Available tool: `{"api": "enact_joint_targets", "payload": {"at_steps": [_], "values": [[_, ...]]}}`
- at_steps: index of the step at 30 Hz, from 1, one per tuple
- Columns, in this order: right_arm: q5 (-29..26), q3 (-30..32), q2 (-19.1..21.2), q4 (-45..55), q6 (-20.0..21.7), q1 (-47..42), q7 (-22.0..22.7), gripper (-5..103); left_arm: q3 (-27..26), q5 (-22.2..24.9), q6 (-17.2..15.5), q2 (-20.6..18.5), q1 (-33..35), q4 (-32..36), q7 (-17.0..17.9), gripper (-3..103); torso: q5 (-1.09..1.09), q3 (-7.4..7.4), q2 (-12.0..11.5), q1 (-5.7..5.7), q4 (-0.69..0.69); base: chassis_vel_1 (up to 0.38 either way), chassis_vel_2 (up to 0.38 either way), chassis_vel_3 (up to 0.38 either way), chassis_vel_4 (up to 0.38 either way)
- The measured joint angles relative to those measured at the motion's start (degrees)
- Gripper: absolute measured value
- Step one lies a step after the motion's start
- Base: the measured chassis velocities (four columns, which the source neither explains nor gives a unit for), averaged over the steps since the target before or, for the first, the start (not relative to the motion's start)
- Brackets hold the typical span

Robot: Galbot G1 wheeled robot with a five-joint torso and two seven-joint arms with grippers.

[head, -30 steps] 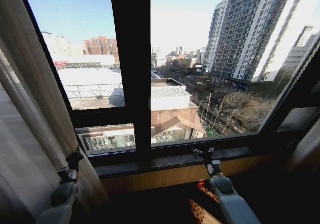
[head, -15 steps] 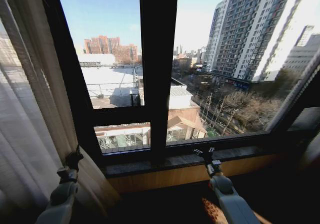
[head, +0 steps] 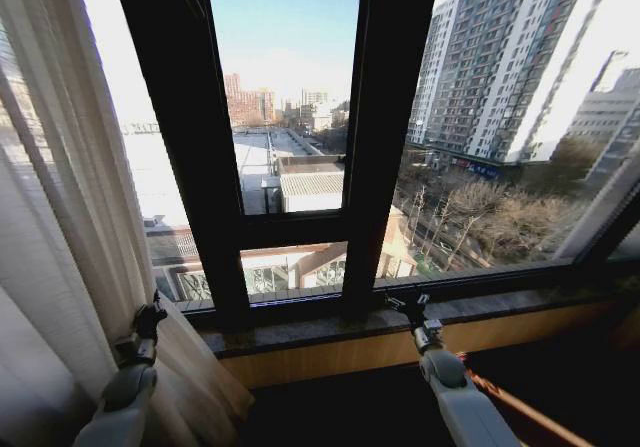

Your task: Open the curtains by pulling them apart, changing their state from closed to fully open.

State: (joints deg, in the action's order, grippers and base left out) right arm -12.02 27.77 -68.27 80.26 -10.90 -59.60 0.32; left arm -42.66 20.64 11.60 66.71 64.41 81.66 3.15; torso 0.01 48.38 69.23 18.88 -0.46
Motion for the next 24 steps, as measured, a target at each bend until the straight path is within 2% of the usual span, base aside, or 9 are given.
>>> {"api": "enact_joint_targets", "payload": {"at_steps": [21,24], "values": [[0.00,0.00,0.00,0.00,0.00,0.00,0.00,100,-0.20,-0.50,0.70,0.14,0.50,-0.06,0.01,0,0.01,0.00,0.00,0.01,-0.01,0.382,0.324,-0.371,-0.331],[0.00,-0.01,-0.01,0.00,0.00,0.00,0.00,100,-0.23,-0.85,0.85,0.24,0.72,0.16,0.08,0,-0.01,0.00,0.00,0.01,0.03,0.288,0.299,-0.314,-0.294]]}}
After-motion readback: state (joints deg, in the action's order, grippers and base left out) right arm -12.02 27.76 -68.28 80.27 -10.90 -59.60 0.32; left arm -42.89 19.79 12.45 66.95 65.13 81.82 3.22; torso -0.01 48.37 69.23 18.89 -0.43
